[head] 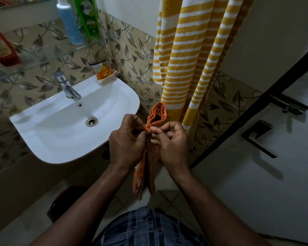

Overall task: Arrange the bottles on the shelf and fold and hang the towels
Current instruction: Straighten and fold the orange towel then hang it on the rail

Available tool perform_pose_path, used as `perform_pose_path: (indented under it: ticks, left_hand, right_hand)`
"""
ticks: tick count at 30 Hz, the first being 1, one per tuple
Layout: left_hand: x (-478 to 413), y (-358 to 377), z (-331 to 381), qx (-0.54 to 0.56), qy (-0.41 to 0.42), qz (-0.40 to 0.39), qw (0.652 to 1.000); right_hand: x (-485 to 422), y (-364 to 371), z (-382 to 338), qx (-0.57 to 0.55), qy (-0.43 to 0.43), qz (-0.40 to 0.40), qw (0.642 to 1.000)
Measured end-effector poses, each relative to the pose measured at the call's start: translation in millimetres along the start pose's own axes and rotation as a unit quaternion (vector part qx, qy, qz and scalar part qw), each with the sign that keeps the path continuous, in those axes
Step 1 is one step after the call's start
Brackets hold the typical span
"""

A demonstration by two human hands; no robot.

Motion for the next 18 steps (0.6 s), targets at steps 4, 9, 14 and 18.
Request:
perform_pose_path:
  ticks: [4, 9, 14, 18]
  left_hand:
    - [4, -2, -10, 0.003, 0.005, -0.002, 1.000]
    - [13, 0, -13, 0.003, 0.017, 0.001, 1.000]
    - [20, 3, -12, -0.015, 0.028, -0.006, 0.999]
    - [23, 4, -10, -0.011, 0.040, -0.010, 0.999]
  right_hand:
    - [-29, -20, -14, 0.211, -0.068, 0.032, 0.975]
    - [-73, -25, -38, 0.467, -0.089, -0.026, 0.879]
    - [-94, -5, -36, 0.621, -0.037, -0.135, 0.771]
    - [-97, 5, -28, 0.688, -0.018, -0.151, 0.710]
Point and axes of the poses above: each hand's wrist, its own x-axis away from the middle knuckle, its own y-axis out of the palm, z = x × y, the point moved 1 cm from there along -x, towards the middle knuckle, and after that the axes turned 4 degrees about -x, right-handed, at the moved point
